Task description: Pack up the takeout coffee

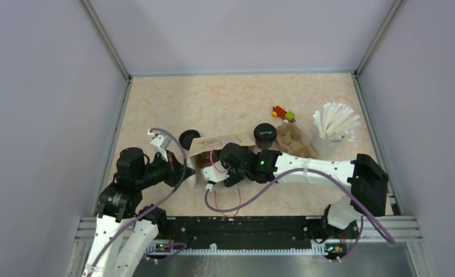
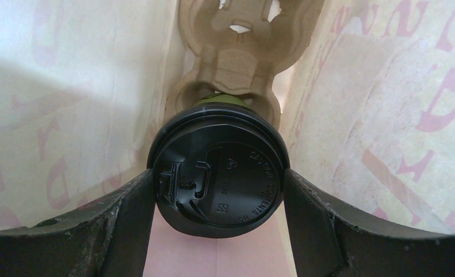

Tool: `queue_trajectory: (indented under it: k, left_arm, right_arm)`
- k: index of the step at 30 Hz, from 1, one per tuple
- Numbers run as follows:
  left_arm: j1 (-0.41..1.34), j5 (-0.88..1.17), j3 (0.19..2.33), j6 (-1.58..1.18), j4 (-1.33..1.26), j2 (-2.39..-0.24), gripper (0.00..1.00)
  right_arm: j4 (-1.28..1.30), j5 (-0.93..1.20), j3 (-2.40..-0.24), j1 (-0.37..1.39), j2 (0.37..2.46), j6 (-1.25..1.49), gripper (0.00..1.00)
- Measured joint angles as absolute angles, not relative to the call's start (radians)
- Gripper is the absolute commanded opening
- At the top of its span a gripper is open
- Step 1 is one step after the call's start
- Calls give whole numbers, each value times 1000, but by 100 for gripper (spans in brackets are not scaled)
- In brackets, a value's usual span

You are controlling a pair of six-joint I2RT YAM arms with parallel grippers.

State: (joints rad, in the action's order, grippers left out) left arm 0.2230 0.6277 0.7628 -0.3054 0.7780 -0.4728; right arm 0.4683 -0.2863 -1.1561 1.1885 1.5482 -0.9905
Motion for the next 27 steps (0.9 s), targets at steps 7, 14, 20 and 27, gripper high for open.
queue_trajectory:
  k: [7, 14, 20, 27]
  left_arm:
    - [223, 639, 760, -313, 777, -473, 0]
    - [223, 649, 758, -313, 778, -474, 1]
    - [223, 661, 758, -312, 778, -477, 1]
    - [223, 670, 758, -311, 778, -492, 2]
  right_arm:
    - [458, -286, -1151, 1188, 1551, -986, 65]
    - [426, -288, -1137, 1188, 1564, -983, 65]
    - [392, -289, -1123, 1185, 1565, -966, 65]
    - [361, -290, -1106, 1174, 1565, -958, 65]
